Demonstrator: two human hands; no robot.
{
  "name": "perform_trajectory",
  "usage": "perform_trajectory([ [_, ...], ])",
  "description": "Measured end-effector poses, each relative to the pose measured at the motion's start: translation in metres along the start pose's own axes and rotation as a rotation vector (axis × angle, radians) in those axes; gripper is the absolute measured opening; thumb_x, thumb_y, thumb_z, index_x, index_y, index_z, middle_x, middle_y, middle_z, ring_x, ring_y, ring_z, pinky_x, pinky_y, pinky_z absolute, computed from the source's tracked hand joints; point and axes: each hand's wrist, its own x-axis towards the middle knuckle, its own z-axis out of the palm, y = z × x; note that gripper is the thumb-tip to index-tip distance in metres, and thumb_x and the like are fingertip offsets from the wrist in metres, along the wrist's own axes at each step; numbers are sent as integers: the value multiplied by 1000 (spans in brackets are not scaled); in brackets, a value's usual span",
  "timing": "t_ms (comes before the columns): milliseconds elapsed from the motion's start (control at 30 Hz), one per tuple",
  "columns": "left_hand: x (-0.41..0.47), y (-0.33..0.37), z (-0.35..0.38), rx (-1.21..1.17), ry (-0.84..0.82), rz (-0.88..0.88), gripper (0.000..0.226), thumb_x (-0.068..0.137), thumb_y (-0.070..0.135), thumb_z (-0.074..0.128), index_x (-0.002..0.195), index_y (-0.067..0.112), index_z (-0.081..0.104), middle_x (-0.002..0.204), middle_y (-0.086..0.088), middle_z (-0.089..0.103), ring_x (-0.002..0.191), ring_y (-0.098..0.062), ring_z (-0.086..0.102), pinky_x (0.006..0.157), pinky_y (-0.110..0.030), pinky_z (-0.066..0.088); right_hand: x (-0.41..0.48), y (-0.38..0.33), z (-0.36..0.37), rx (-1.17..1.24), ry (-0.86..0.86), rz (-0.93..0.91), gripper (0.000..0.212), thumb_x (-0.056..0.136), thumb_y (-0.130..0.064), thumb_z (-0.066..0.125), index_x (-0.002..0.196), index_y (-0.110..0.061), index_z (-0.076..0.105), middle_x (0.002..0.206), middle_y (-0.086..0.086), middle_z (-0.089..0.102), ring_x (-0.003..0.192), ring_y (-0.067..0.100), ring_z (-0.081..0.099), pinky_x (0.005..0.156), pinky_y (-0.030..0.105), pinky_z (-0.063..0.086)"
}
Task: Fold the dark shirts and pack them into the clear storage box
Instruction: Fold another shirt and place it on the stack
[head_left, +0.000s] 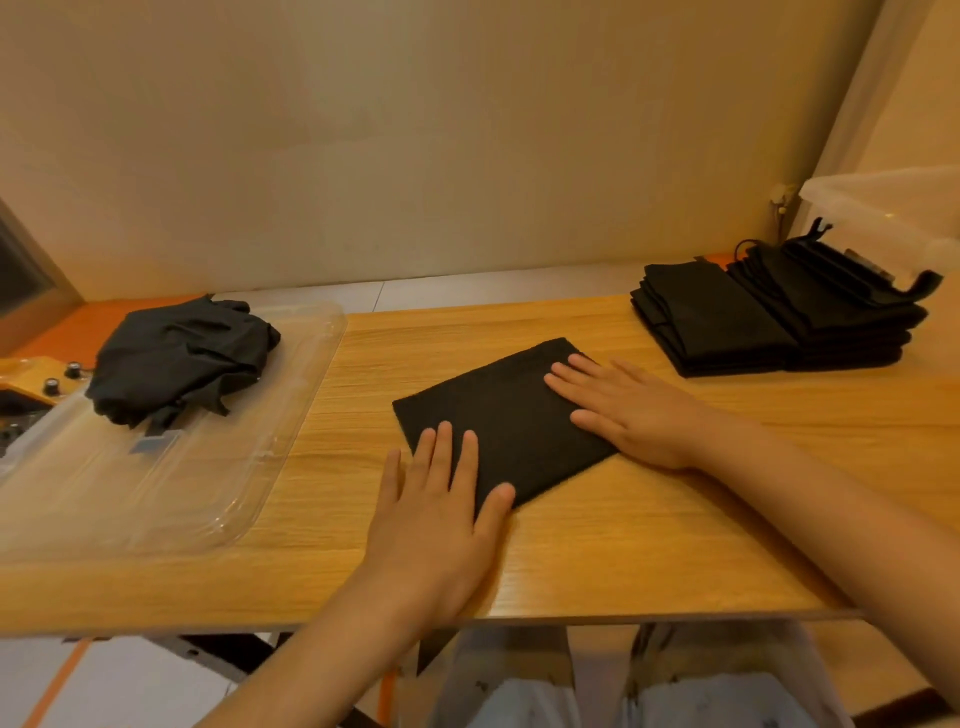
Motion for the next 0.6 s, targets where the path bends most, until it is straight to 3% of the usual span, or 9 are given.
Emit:
perform_trajectory([
  [100,-38,12,-5,-70,-59,41,76,87,66,0,148,26,-24,154,4,-31,140,-10,-32,116,-32,-19,-12,6,-5,-169,145,187,56,103,-44,16,147,-31,-15,161,-7,-12,145,8,-17,116,32,-12],
  [167,-42,3,-17,-165,19,98,80,84,73,3,146,30,-25,150,14,-36,137,-2,-36,113,-24,-17,-26,-22,-7,-70,272,206,59,103,-42,22,150,-28,-10,161,-7,-9,146,9,-15,118,33,-9],
  [233,-24,-18,-23,-161,157,210,81,80,76,4,146,35,-19,149,22,-32,135,6,-34,114,-22,-15,-41,-68,-3,102,311,103,60,101,-45,26,153,-29,-2,159,-13,-8,145,5,-14,118,30,-8],
  [333,10,-48,-21,-164,120,277,92,69,83,7,148,38,-5,156,19,-15,141,5,-20,120,-27,-7,-56,-121,15,174,221,-61,67,94,-63,13,152,-33,-4,158,-16,-13,143,0,-20,116,27,-13],
  [433,12,-65,-8,-174,26,271,109,56,96,-1,149,39,1,158,17,-7,142,4,-12,113,-19,-7,-61,-125,29,142,142,-102,83,79,-74,4,153,-35,-2,159,-14,-12,142,0,-20,117,28,-13],
  [600,-30,-62,10,-117,75,282,84,64,90,-8,139,52,-17,151,25,-25,140,6,-22,119,-26,-7,-81,-99,28,112,90,-269,80,84,-78,31,151,-42,5,157,-22,-9,140,-8,-21,117,26,-13],
])
